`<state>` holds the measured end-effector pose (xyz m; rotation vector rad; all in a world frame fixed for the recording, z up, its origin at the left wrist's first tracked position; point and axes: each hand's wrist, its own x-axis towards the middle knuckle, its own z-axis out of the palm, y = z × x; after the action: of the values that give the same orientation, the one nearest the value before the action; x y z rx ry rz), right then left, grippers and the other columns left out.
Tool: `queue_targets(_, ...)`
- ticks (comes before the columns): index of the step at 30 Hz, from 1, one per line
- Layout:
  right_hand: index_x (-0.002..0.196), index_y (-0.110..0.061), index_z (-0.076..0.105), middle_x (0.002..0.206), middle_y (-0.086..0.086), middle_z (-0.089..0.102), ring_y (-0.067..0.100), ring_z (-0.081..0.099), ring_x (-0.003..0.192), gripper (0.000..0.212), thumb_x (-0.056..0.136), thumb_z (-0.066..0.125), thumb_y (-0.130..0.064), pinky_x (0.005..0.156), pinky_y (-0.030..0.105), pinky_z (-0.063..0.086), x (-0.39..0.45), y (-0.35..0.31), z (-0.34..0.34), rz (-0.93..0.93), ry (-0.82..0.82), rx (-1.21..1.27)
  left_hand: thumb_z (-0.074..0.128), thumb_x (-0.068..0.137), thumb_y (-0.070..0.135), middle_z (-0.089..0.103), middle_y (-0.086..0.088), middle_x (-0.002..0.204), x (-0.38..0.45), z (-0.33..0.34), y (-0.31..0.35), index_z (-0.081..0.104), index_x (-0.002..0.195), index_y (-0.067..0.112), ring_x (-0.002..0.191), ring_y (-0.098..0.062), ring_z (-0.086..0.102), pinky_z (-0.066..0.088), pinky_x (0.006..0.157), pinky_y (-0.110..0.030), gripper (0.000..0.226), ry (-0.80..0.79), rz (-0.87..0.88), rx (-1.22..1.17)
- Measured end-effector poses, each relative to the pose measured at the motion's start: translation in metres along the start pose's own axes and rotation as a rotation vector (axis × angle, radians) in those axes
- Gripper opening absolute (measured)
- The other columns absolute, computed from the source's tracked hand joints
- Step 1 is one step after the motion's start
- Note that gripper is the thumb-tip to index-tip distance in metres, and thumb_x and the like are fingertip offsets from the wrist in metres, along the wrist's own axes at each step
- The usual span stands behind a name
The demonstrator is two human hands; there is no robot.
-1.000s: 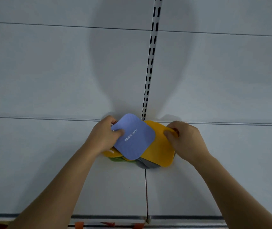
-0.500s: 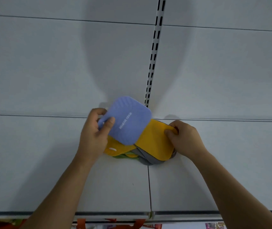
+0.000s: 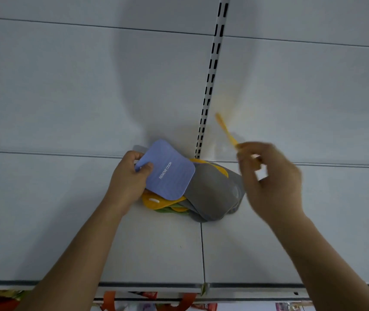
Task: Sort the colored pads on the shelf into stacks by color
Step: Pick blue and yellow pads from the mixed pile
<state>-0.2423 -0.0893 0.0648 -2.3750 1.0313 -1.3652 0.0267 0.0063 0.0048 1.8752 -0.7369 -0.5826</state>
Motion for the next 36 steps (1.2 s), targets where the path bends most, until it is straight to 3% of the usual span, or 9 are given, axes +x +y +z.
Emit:
queue_targets(3, 0.102, -0.014, 0.073, 0.108, 0.006, 0.071, 0.034, 0.067, 0.097, 0.012, 0.095, 0.066, -0.020, 0.079, 0.045, 0.056, -0.031, 0.018, 0.026, -0.279, -0.322, -0.104, 0.064, 0.092, 0.037, 0.069, -0.006, 0.105, -0.005, -0.002, 0.003, 0.060, 0.107, 0.023, 0.103, -0.033, 0.066, 0.056, 0.088, -0.056, 0.021, -0.037, -0.019, -0.016)
queue_targets(5, 0.102, -0.024, 0.075, 0.120, 0.000, 0.068, 0.027, 0.066, 0.104, 0.021, 0.097, 0.065, -0.042, 0.084, 0.043, 0.057, -0.047, 0.027, 0.034, -0.282, -0.551, -0.067, 0.063, 0.080, 0.042, 0.070, -0.007, 0.105, -0.008, -0.004, 0.004, 0.060, 0.105, 0.026, 0.103, -0.033, 0.067, 0.055, 0.090, -0.058, 0.030, -0.058, -0.026, -0.023)
queue_targets(9, 0.100, -0.032, 0.077, 0.125, -0.009, 0.069, 0.019, 0.065, 0.111, 0.049, 0.099, 0.044, -0.068, 0.090, 0.035, 0.055, -0.039, 0.032, 0.030, 0.010, -0.581, -0.040, 0.063, 0.075, 0.041, 0.070, -0.004, 0.108, -0.008, -0.006, 0.005, 0.059, 0.105, 0.031, 0.104, -0.031, 0.068, 0.057, 0.093, -0.059, 0.032, -0.095, -0.046, -0.040)
queue_targets(12, 0.131, -0.028, 0.065, 0.128, -0.004, 0.067, 0.025, 0.058, 0.119, 0.056, 0.092, 0.060, -0.066, 0.095, 0.039, 0.052, -0.017, 0.041, 0.033, 0.203, -0.710, -0.282, 0.063, 0.075, 0.040, 0.071, 0.001, 0.109, -0.009, -0.007, 0.006, 0.059, 0.105, 0.037, 0.104, -0.028, 0.069, 0.058, 0.092, -0.058, 0.030, -0.107, -0.042, -0.047)
queue_targets(14, 0.134, -0.030, 0.060, 0.120, -0.003, 0.065, 0.026, 0.057, 0.115, 0.066, 0.084, 0.065, -0.073, 0.089, 0.038, 0.049, -0.009, 0.041, 0.038, 0.287, -0.829, -0.331, 0.064, 0.076, 0.040, 0.072, 0.004, 0.108, -0.011, -0.008, 0.007, 0.060, 0.106, 0.040, 0.104, -0.026, 0.070, 0.058, 0.092, -0.059, 0.030, -0.102, -0.029, -0.052)
queue_targets(21, 0.137, -0.028, 0.058, 0.129, 0.000, 0.058, 0.028, 0.050, 0.124, 0.069, 0.084, 0.067, -0.071, 0.096, 0.040, 0.048, -0.005, 0.022, 0.036, 0.282, -0.825, -0.460, 0.065, 0.097, 0.022, 0.068, 0.006, 0.111, -0.012, -0.005, 0.003, 0.057, 0.121, 0.029, 0.102, -0.020, 0.066, 0.053, 0.077, -0.037, 0.026, -0.074, 0.054, -0.019)
queue_targets(27, 0.128, -0.032, 0.061, 0.116, -0.002, 0.058, 0.021, 0.059, 0.108, 0.104, 0.043, 0.065, -0.093, 0.090, 0.038, 0.054, 0.014, 0.036, 0.038, 0.506, -0.953, -0.339, 0.062, 0.101, 0.019, 0.066, 0.015, 0.109, -0.009, -0.003, 0.001, 0.054, 0.125, 0.027, 0.098, -0.007, 0.063, 0.047, 0.072, -0.027, 0.027, -0.093, 0.114, 0.011)
queue_targets(32, 0.100, -0.023, 0.066, 0.109, 0.001, 0.064, 0.018, 0.063, 0.096, 0.073, 0.052, 0.087, -0.074, 0.084, 0.038, 0.058, 0.024, 0.027, 0.037, 0.630, -0.973, -0.290, 0.060, 0.102, 0.018, 0.063, 0.017, 0.106, -0.010, 0.000, 0.000, 0.054, 0.126, 0.025, 0.093, -0.001, 0.061, 0.043, 0.069, -0.023, 0.026, -0.089, 0.141, 0.018)
queue_targets(36, 0.098, -0.026, 0.056, 0.099, -0.003, 0.060, 0.014, 0.059, 0.086, 0.059, 0.062, 0.091, -0.057, 0.065, 0.030, 0.046, 0.012, 0.016, 0.036, 0.612, -0.760, -0.222, 0.060, 0.102, 0.019, 0.064, 0.017, 0.107, -0.009, -0.001, -0.003, 0.055, 0.126, 0.026, 0.095, -0.001, 0.061, 0.045, 0.070, -0.024, 0.026, -0.098, 0.153, 0.014)
